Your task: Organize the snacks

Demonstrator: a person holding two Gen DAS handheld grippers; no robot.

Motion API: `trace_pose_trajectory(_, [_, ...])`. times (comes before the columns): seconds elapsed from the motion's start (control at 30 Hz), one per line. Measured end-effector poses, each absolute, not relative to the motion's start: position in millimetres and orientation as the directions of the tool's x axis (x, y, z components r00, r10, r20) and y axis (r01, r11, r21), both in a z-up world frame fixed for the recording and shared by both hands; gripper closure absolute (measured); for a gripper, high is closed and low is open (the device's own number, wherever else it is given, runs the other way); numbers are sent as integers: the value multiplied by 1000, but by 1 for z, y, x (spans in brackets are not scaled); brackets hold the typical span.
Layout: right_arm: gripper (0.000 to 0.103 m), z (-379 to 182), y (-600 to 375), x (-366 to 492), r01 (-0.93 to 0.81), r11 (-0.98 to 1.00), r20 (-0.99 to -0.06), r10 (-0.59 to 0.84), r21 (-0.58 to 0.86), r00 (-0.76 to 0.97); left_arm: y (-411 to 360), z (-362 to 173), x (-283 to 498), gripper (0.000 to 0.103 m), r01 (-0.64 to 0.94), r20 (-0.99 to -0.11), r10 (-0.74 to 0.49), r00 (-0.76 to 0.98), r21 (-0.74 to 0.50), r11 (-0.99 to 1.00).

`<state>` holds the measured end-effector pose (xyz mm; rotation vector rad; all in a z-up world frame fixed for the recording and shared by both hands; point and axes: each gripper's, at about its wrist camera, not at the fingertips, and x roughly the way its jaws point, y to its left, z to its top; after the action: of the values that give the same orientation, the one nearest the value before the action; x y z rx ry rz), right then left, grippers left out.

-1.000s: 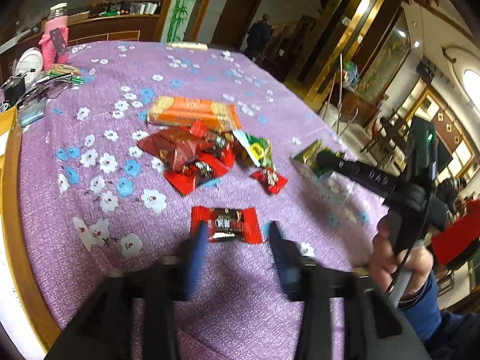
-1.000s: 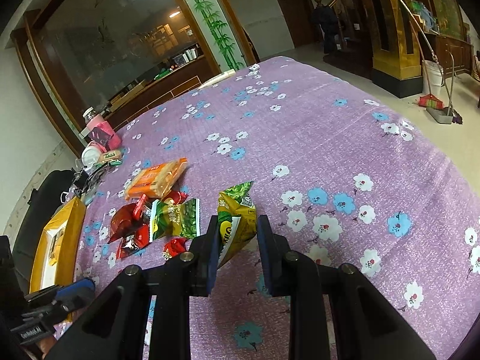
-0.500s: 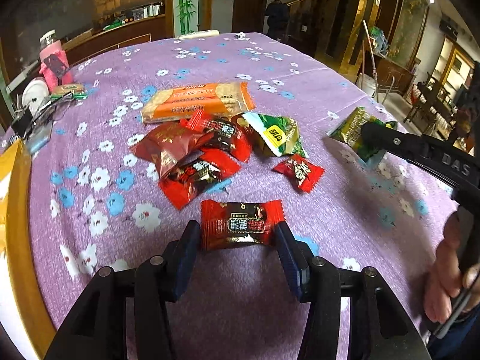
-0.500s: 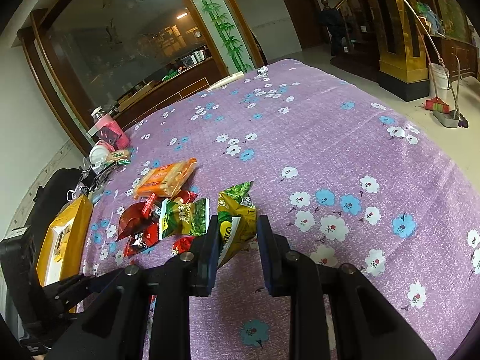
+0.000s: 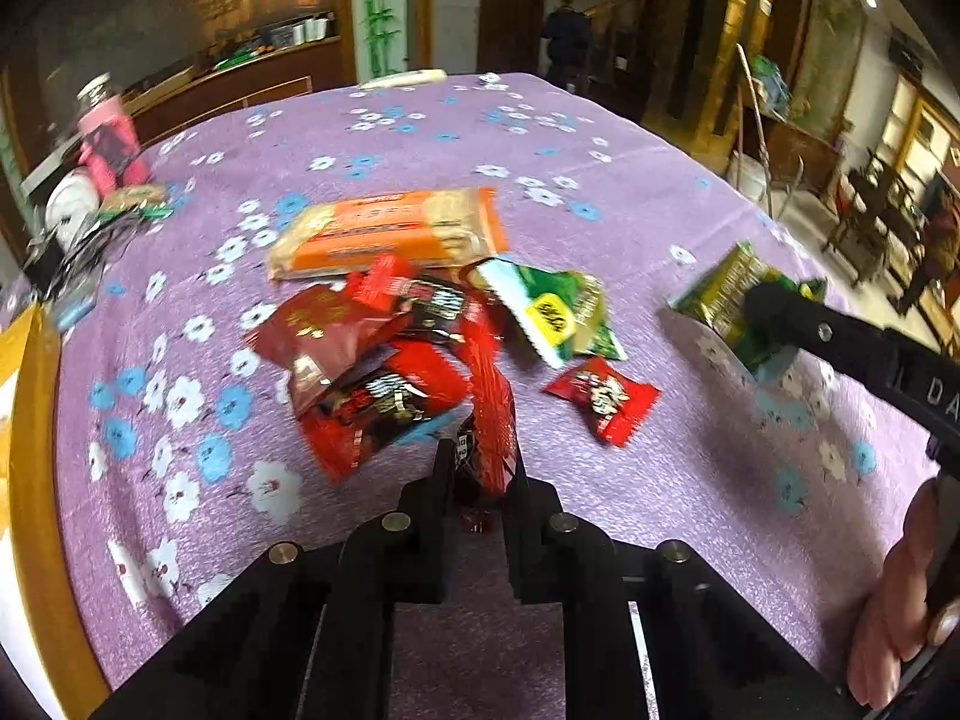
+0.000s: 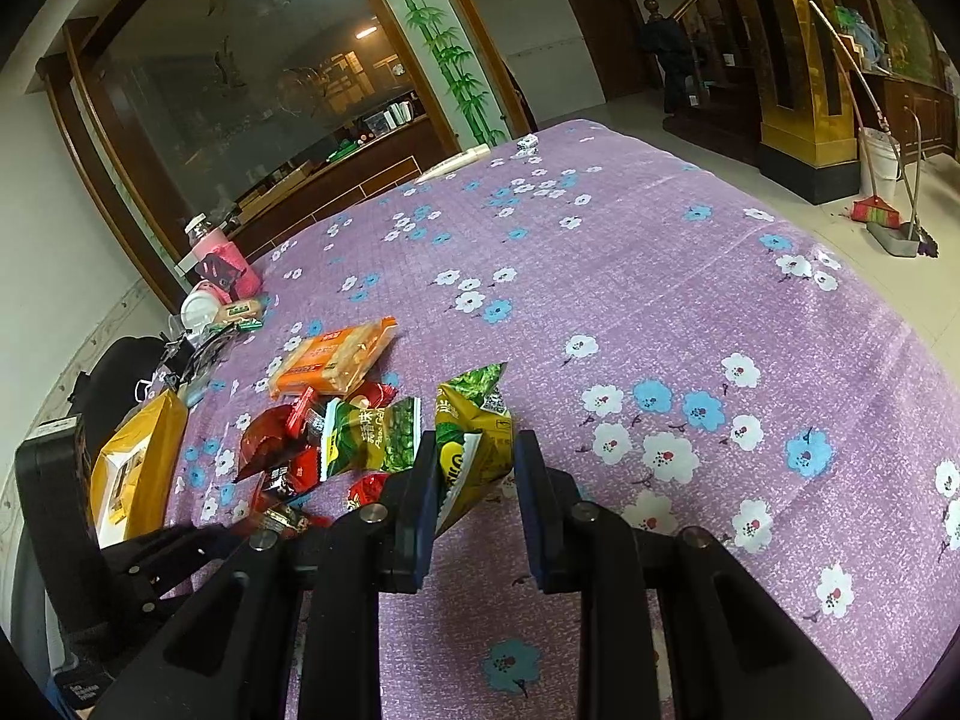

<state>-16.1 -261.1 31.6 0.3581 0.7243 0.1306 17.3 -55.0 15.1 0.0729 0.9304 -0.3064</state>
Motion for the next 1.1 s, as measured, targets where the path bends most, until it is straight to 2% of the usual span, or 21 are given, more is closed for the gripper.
trace_pose_trajectory(0.17, [80,33,-261,-16,6,932,-623,238,364,745,-39,18,16,92,259,-780,-273,563,-147,955])
trace_pose_trajectory(0.57, [80,33,-261,-17,7,932,-620,235,362,748,-16,36,-7,91,256,-734,-336,590,-224,940])
trace_pose_trajectory(0.93, [80,37,-247,-19,-16,946,-625,227,324,747,30,59,-28,91,218,-674,-345,653,-270,938])
trace_pose_trajectory(1.1, [80,38,-215,-26,-99,936,-636,305,338,708,60,67,-37,91,178,-654,-320,685,-276,945])
